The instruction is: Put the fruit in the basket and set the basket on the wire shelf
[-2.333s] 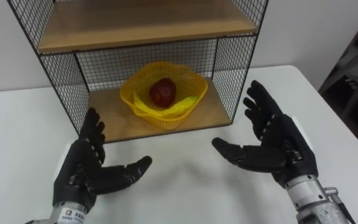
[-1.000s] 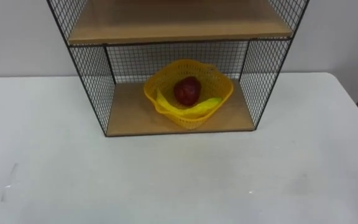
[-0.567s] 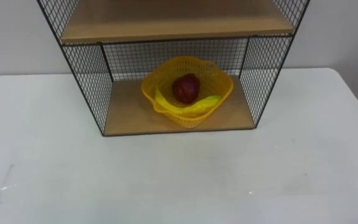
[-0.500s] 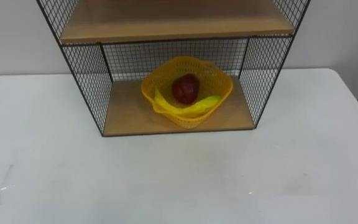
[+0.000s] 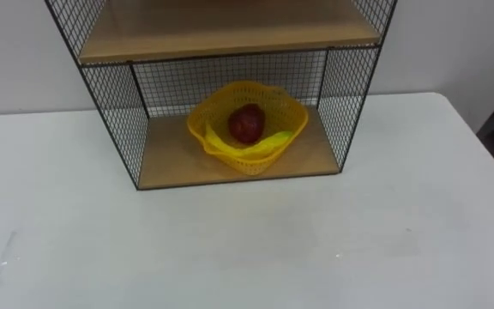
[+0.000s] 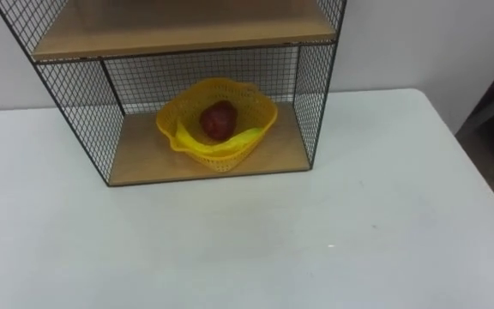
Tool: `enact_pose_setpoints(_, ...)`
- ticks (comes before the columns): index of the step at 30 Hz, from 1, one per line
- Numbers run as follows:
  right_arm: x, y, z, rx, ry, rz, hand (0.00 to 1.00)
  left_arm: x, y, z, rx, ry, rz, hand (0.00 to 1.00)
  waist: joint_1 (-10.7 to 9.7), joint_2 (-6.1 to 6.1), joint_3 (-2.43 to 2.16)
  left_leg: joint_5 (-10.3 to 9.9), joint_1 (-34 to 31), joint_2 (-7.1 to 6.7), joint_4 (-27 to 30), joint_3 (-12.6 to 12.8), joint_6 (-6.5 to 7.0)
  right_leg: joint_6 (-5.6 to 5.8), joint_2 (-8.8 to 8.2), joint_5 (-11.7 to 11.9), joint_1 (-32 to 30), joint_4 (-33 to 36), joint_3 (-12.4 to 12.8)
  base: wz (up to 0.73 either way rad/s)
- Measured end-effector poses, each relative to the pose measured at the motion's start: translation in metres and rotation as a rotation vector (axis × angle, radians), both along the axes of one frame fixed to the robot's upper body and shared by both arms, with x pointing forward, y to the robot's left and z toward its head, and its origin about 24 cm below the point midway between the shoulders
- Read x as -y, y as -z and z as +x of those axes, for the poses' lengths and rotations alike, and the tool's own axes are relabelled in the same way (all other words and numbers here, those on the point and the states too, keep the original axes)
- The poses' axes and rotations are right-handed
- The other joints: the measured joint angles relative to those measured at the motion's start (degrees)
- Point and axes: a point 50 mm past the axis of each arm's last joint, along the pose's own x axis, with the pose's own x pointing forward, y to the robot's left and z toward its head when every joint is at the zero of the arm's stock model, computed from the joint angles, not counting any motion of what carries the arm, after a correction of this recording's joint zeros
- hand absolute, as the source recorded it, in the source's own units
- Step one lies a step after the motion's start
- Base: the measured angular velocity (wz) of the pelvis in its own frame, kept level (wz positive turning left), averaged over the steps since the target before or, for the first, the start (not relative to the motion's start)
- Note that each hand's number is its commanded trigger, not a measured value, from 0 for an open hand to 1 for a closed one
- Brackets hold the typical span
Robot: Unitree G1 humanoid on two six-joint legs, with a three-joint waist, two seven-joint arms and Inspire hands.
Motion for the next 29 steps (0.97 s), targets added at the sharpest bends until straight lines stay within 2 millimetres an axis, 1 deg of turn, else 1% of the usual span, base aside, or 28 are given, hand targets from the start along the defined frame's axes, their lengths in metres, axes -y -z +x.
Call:
enact_pose_setpoints(1, -0.002, 0.003, 0.002, 0.004, -0.018, 0.017, 0.00, 0.002, 0.003, 0.001, -0.007, 0.031, -0.026, 0.00, -0.16, -0.04, 0.02, 0.04, 0.26, 0.00, -0.05, 0.02, 0.08, 0.00, 0.00, 0.00, -0.01, -0.04, 0.02, 0.00)
enact_pose_setpoints(3, -0.014, 0.015, 0.013, 0.014, -0.123, 0.113, 0.00, 0.013, 0.014, 0.006, -0.030, 0.181, -0.129, 0.00, -0.33, -0.25, -0.03, -0.13, 0.72, -0.04, -0.29, 0.05, -0.18, 0.03, 0.00, -0.01, 0.39, -0.22, 0.13, -0.02)
enact_pose_setpoints(4, -0.017, 0.018, 0.014, 0.014, -0.153, 0.141, 0.00, 0.017, 0.017, 0.006, -0.038, 0.225, -0.159, 0.00, -0.36, -0.29, -0.05, -0.12, 0.93, -0.01, -0.44, 0.22, -0.19, 0.04, 0.02, 0.00, 0.50, -0.36, 0.21, -0.06)
enact_pose_setpoints(5, -0.024, 0.023, 0.015, 0.017, -0.201, 0.195, 0.00, 0.024, 0.022, 0.001, -0.050, 0.281, -0.218, 0.00, -0.43, -0.37, -0.06, -0.12, 1.95, 0.00, -0.96, 0.42, -0.19, 0.05, 0.11, 0.00, 1.35, -0.77, 0.46, -0.06)
enact_pose_setpoints(6, -0.026, 0.025, 0.014, 0.019, -0.226, 0.222, 0.00, 0.029, 0.024, -0.003, -0.061, 0.309, -0.255, 0.00, -0.49, -0.36, -0.05, -0.14, 2.43, 0.00, -1.05, 0.41, -0.20, 0.09, 0.14, -0.03, 1.90, -0.99, 0.47, -0.06)
enact_pose_setpoints(7, -0.031, 0.029, 0.011, -0.007, -0.311, 0.285, 0.00, 0.038, 0.029, -0.008, -0.076, 0.373, -0.333, 0.00, -0.48, -0.39, -0.05, -0.21, 3.10, 0.00, -1.13, 0.41, -0.20, 0.16, 0.19, -0.07, 2.77, -1.50, 0.49, 0.00)
enact_pose_setpoints(8, -0.035, 0.032, 0.013, -0.045, -0.439, 0.345, 0.00, 0.048, 0.034, -0.011, -0.097, 0.457, -0.421, 0.00, -0.49, -0.58, -0.07, -0.17, 3.39, -0.03, -1.41, 0.43, -0.09, 0.22, 0.19, -0.03, 3.09, -1.85, 0.47, 0.00)
enact_pose_setpoints(9, -0.037, 0.033, 0.013, -0.069, -0.505, 0.375, 0.00, 0.052, 0.036, -0.012, -0.106, 0.500, -0.463, 0.00, -0.31, -0.77, -0.06, -0.06, 3.45, 0.03, -1.53, 0.74, 0.06, 0.22, 0.19, -0.04, 3.02, -1.82, 0.56, -0.14)
enact_pose_setpoints(10, -0.040, 0.037, 0.020, -0.127, -0.661, 0.438, 0.00, 0.060, 0.040, -0.011, -0.124, 0.590, -0.548, 0.00, 0.17, -1.00, 0.00, -0.05, 3.70, 0.29, -1.90, 1.69, 0.08, 0.16, 0.43, 0.00, 2.71, -1.84, 1.44, -0.25)
enact_pose_setpoints(11, -0.042, 0.040, 0.029, -0.187, -0.825, 0.496, 0.00, 0.065, 0.044, -0.008, -0.135, 0.682, -0.619, 0.00, 0.39, -1.38, 0.13, -0.05, 3.80, 0.38, -2.05, 1.83, 0.09, 0.09, 0.71, 0.18, 2.64, -2.05, 1.90, -0.26)
enact_pose_setpoints(12, -0.043, 0.041, 0.034, -0.211, -0.903, 0.519, 0.00, 0.067, 0.046, -0.005, -0.141, 0.732, -0.653, 0.00, 0.43, -1.62, 0.21, -0.05, 3.91, 0.43, -2.12, 1.92, 0.08, 0.05, 0.85, 0.22, 2.65, -2.14, 2.01, -0.18)
enact_pose_setpoints(13, -0.043, 0.044, 0.046, -0.257, -1.048, 0.558, 0.00, 0.070, 0.050, 0.004, -0.152, 0.833, -0.710, 0.00, 0.45, -1.87, 0.39, -0.06, 4.16, 0.52, -2.33, 2.10, 0.05, -0.05, 0.94, 0.36, 2.73, -2.35, 2.27, -0.11)
enact_pose_setpoints(15, -0.044, 0.047, 0.068, -0.307, -1.262, 0.610, 0.00, 0.075, 0.058, 0.031, -0.168, 1.034, -0.791, 0.00, 0.50, -1.78, 0.50, -0.08, 4.28, 0.86, -2.32, 2.78, 0.01, -0.10, 1.58, 1.04, 3.13, -3.30, 2.65, -0.12)
enact_pose_setpoints(16, -0.045, 0.048, 0.074, -0.314, -1.304, 0.623, 0.00, 0.076, 0.060, 0.038, -0.173, 1.079, -0.801, 0.00, 0.52, -1.76, 0.50, -0.11, 4.35, 0.94, -2.32, 2.86, -0.04, -0.15, 1.72, 1.20, 3.29, -3.61, 2.80, -0.11)
enact_pose_setpoints(17, -0.048, 0.050, 0.085, -0.320, -1.375, 0.645, 0.00, 0.075, 0.062, 0.052, -0.176, 1.161, -0.809, 0.00, 0.44, -1.78, 0.54, -0.19, 4.50, 1.05, -2.31, 2.90, -0.16, -0.23, 1.88, 1.39, 3.60, -3.98, 2.87, -0.05)
enact_pose_setpoints(18, -0.048, 0.050, 0.089, -0.322, -1.404, 0.653, 0.00, 0.075, 0.063, 0.059, -0.176, 1.199, -0.810, 0.00, 0.34, -1.80, 0.55, -0.20, 4.53, 1.07, -2.30, 2.90, -0.17, -0.24, 1.89, 1.39, 3.65, -3.99, 2.84, 0.00)
enact_pose_setpoints(19, -0.049, 0.051, 0.096, -0.329, -1.461, 0.663, 0.00, 0.075, 0.064, 0.072, -0.175, 1.265, -0.812, 0.00, 0.41, -1.72, 0.60, -0.20, 4.57, 1.07, -2.31, 2.91, -0.18, -0.24, 1.89, 1.39, 3.64, -3.98, 2.84, 0.00)
enact_pose_setpoints(21, -0.054, 0.053, 0.105, -0.331, -1.536, 0.684, 0.00, 0.077, 0.066, 0.092, -0.151, 1.323, -0.804, 0.00, 0.55, -1.44, 0.78, -0.19, 4.69, 1.13, -2.43, 3.21, -0.17, -0.27, 1.94, 1.41, 3.50, -3.96, 3.13, -0.06)
enact_pose_setpoints(22, -0.055, 0.053, 0.107, -0.324, -1.542, 0.693, 0.00, 0.077, 0.066, 0.095, -0.144, 1.328, -0.804, 0.00, 0.61, -1.40, 0.82, -0.19, 4.67, 1.13, -2.47, 3.23, -0.17, -0.28, 1.95, 1.42, 3.44, -3.96, 3.17, -0.04)
enact_pose_setpoints(23, -0.058, 0.054, 0.108, -0.317, -1.551, 0.714, 0.00, 0.078, 0.066, 0.100, -0.134, 1.336, -0.803, 0.00, 0.47, -1.33, 0.96, -0.19, 4.62, 1.13, -2.48, 3.22, -0.17, -0.29, 1.99, 1.44, 3.41, -4.00, 3.24, 0.00)
enact_pose_setpoints(24, -0.060, 0.055, 0.106, -0.328, -1.566, 0.743, 0.00, 0.079, 0.066, 0.101, -0.135, 1.348, -0.808, 0.00, 0.33, -1.31, 1.05, -0.19, 4.60, 1.12, -2.48, 3.21, -0.17, -0.28, 1.99, 1.44, 3.38, -4.00, 3.19, 0.00)
enact_pose_setpoints(27, -0.062, 0.056, 0.100, -0.377, -1.639, 0.805, 0.00, 0.081, 0.067, 0.100, -0.181, 1.400, -0.845, 0.00, 0.25, -1.26, 1.08, -0.19, 4.42, 1.13, -2.47, 3.20, -0.19, -0.29, 2.00, 1.43, 3.16, -3.87, 2.95, 0.00)
enact_pose_setpoints(29, -0.065, 0.057, 0.090, -0.406, -1.666, 0.875, 0.00, 0.082, 0.068, 0.093, -0.218, 1.421, -0.890, 0.00, 0.24, -1.25, 1.07, -0.19, 4.40, 1.13, -2.44, 3.21, -0.19, -0.30, 2.02, 1.43, 3.15, -3.84, 2.99, 0.00)
